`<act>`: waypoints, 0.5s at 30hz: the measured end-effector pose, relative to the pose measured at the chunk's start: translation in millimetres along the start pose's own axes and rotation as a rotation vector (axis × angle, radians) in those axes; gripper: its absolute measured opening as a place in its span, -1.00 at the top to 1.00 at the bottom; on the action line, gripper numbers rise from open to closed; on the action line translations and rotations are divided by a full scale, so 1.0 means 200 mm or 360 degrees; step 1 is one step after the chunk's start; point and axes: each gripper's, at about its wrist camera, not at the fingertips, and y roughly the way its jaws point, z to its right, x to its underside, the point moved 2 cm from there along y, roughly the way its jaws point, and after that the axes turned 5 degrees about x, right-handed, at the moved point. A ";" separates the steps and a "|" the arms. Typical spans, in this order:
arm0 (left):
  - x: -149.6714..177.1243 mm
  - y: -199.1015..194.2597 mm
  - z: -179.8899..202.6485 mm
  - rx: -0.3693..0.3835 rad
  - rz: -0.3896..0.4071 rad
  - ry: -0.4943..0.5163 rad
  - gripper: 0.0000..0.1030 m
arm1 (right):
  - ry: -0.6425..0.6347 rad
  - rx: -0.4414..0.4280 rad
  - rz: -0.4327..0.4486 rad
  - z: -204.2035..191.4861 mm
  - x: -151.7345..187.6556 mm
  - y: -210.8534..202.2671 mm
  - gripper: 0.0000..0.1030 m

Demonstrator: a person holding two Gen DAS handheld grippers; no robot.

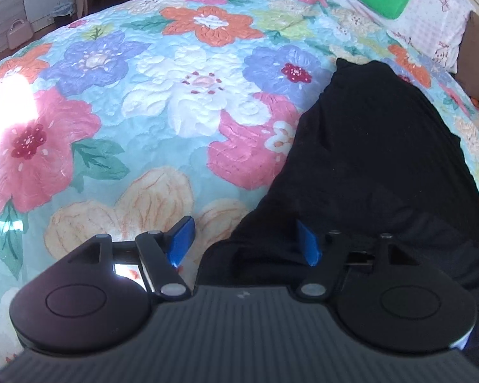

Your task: Fold clothes

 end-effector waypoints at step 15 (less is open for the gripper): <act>0.03 -0.03 -0.07 0.0035 -0.0071 -0.0017 0.09 | -0.0149 0.0131 -0.0017 0.07 0.10 -0.17 0.90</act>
